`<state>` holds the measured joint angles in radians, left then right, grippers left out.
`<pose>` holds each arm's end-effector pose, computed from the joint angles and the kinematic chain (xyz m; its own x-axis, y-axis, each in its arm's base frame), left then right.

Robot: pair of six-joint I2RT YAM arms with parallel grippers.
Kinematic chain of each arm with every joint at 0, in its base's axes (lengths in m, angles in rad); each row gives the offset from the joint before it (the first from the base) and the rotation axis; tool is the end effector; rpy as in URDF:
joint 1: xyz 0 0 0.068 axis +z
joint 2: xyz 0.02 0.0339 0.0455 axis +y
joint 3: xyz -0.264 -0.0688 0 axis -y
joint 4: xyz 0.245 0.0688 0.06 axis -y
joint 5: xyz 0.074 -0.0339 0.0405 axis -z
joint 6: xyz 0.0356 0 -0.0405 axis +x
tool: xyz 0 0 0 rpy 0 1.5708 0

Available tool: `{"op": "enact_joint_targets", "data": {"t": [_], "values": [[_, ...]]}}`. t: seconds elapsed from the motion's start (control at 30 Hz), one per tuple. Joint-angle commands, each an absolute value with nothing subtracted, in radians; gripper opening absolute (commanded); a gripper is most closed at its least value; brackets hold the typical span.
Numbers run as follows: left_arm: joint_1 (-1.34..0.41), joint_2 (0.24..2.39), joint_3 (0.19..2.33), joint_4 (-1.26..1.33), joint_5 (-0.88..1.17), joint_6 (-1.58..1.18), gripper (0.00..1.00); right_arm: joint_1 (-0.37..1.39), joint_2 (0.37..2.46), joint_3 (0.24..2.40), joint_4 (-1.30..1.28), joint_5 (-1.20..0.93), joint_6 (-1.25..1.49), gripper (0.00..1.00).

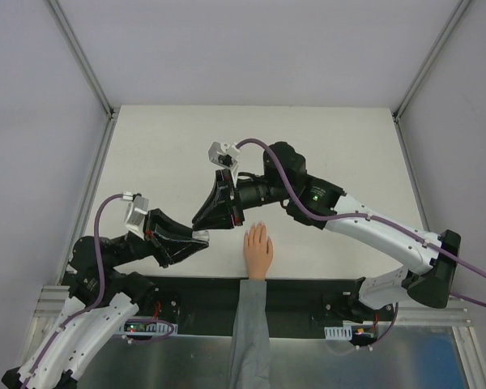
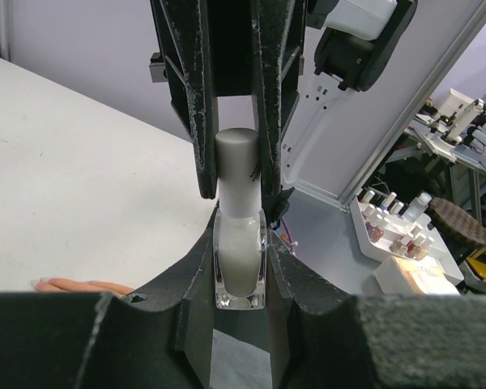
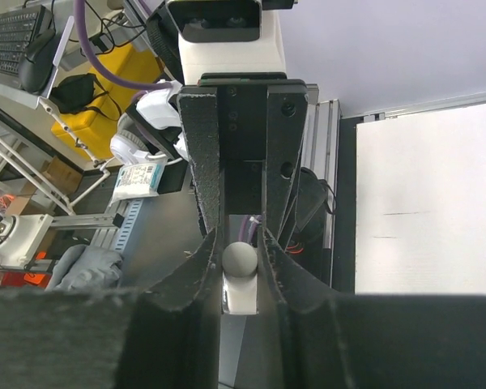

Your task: Paint the nails

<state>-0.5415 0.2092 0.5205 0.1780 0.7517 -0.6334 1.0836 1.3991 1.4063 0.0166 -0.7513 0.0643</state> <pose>0.0431 -0.0543 0.3475 -0.2040 -0.3819 -0.9014 0.9582 0.1108 -0.2637 0.1281 0.2937 0.4378 -0.0509 0.0042 -0.9987 -0.9640 -0.2617 0.0480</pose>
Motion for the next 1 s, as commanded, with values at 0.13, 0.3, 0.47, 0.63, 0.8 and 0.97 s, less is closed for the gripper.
{"op": "enact_joint_targets", "data": {"t": [0.13,0.3,0.47,0.63,0.8,0.97], "values": [[-0.535,0.242,0.589,0.242,0.727,-0.608,0.0,1.081,1.384,1.388,0.052,-0.758,0.066,0.01],[-0.535,0.232,0.617,0.177,0.585,-0.436,0.0,1.114,1.367,1.335,-0.001,-0.611,0.072,0.0],[-0.535,0.299,0.627,0.152,0.401,-0.259,0.0,1.343,1.399,1.464,-0.372,0.401,0.128,0.0],[-0.535,0.351,0.56,0.25,0.269,-0.187,0.0,1.499,1.48,1.479,-0.431,0.88,0.357,0.0],[-0.535,0.339,0.519,0.295,0.261,-0.221,0.0,1.505,1.496,1.509,-0.37,0.85,0.328,0.01],[-0.535,0.298,0.497,0.265,0.316,-0.281,0.0,1.491,1.482,1.519,-0.325,0.753,0.215,0.2]]}}
